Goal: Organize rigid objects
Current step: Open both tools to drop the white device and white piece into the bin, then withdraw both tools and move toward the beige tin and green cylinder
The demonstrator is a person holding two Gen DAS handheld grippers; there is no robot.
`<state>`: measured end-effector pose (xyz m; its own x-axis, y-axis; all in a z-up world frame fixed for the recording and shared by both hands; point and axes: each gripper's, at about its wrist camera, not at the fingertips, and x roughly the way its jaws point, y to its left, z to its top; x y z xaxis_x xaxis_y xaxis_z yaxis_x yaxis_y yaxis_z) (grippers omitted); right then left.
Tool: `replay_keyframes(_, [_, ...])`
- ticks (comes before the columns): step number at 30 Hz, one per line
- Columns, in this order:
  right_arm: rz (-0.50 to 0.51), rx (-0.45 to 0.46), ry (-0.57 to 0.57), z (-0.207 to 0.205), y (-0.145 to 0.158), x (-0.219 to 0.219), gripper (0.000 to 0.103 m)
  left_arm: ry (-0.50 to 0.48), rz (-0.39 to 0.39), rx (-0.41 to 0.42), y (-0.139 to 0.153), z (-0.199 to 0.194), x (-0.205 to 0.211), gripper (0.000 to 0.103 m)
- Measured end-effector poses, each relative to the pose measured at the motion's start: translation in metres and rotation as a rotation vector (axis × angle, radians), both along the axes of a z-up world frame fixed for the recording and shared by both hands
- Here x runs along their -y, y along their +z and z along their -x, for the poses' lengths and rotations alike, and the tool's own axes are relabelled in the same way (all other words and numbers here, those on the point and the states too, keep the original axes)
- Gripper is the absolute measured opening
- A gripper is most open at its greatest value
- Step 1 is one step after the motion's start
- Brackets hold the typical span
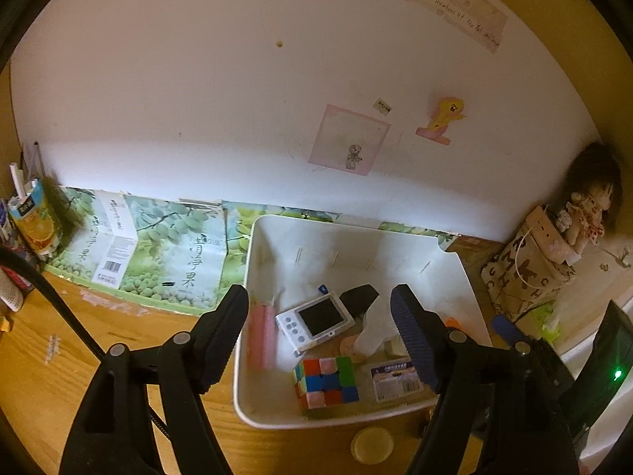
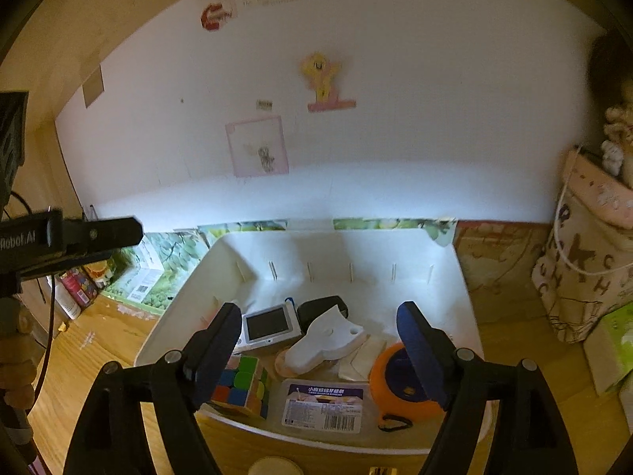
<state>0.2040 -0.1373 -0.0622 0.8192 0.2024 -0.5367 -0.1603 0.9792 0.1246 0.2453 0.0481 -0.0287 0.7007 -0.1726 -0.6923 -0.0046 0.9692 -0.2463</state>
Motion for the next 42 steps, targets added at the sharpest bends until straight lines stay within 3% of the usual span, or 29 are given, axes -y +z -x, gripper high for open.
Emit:
replay_keyframes(11, [0.032, 0.046, -0.057, 0.046, 0.014, -0.003, 0.081, -0.032, -0.012, 0.005, 0.006, 0.043, -0.014, 0.078])
replay_keyframes(23, [0.079, 0.045, -0.142, 0.096, 0.006, -0.016, 0.081, -0.109, -0.004, -0.060, -0.009, 0.081, -0.019, 0.078])
replay_keyframes(42, [0.131, -0.099, -0.219, 0.133, -0.034, -0.001, 0.081, -0.196, -0.019, -0.240, -0.056, 0.102, 0.004, 0.077])
